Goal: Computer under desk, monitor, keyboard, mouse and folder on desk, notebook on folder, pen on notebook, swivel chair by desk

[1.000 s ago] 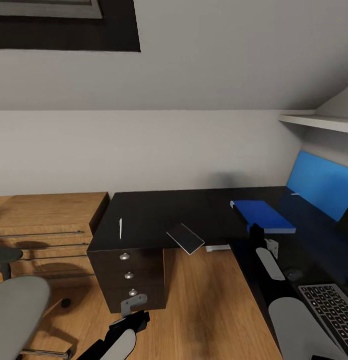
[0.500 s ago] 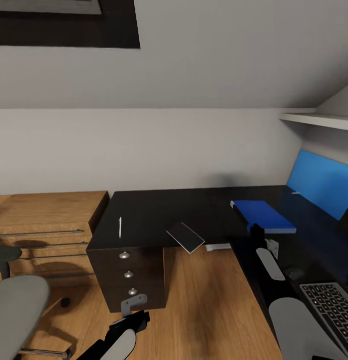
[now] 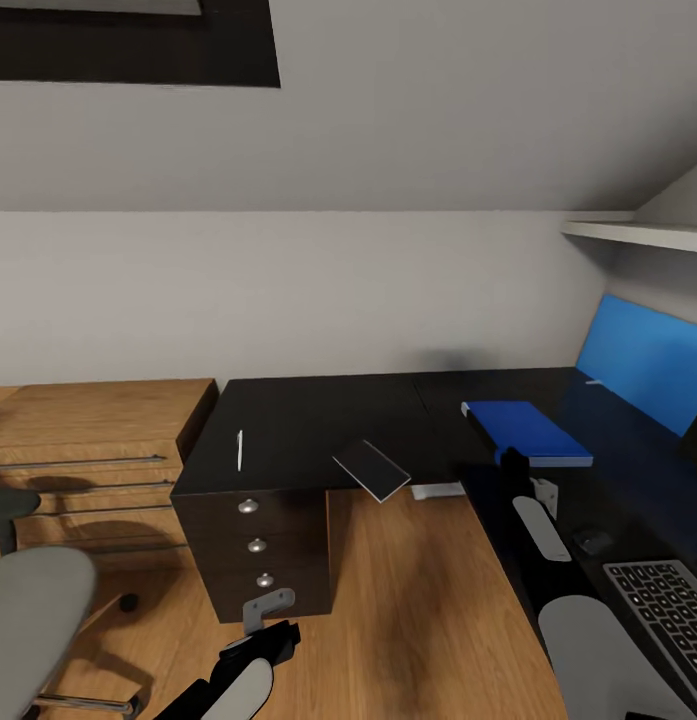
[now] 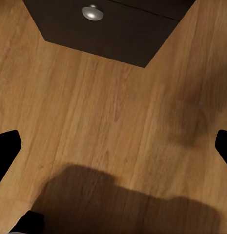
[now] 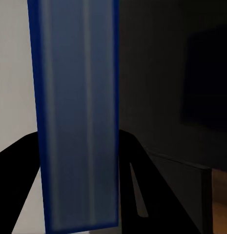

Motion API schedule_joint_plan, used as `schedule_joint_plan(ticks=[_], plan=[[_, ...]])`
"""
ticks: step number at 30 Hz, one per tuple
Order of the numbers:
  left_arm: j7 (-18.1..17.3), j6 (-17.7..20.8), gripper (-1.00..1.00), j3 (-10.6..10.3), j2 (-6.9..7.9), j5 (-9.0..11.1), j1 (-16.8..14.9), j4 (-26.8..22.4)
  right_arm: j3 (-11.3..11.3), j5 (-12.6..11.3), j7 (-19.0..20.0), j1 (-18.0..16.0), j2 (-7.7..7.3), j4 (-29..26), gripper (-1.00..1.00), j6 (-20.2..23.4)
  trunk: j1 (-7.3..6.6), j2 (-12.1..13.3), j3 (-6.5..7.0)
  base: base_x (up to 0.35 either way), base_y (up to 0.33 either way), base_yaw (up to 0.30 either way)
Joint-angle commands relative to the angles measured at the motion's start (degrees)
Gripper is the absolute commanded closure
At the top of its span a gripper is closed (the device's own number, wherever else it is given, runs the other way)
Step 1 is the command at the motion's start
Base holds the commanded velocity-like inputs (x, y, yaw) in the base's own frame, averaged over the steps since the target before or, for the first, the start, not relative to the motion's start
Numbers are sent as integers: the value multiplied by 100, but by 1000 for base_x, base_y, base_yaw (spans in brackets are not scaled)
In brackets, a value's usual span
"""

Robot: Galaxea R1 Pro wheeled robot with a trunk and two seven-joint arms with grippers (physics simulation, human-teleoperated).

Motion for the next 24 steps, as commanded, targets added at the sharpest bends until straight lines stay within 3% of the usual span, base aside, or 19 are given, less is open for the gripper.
schedule_joint_plan(ticks=[1, 10, 18, 24], plan=[[36, 22, -100, -15, 5, 16, -7, -10, 9, -51, -15, -3, -3, -7, 100, -25, 0, -4, -6, 0, 0, 0], [36, 22, -100, -22, 5, 15, -7, -9, 16, -39, -5, -2, 2, -13, 100, -30, 0, -4, -6, 0, 0, 0], [43, -154, -100, 12, -199, 6, -7, -22, 50, 81, 38, -13, -4, 249, 100, 47, 0, -4, -6, 0, 0, 0], [46, -201, -100, 20, -248, 11, -7, -14, 51, 73, 31, -11, -32, 337, 100, 31, 22, -44, -24, 0, 0, 0]])
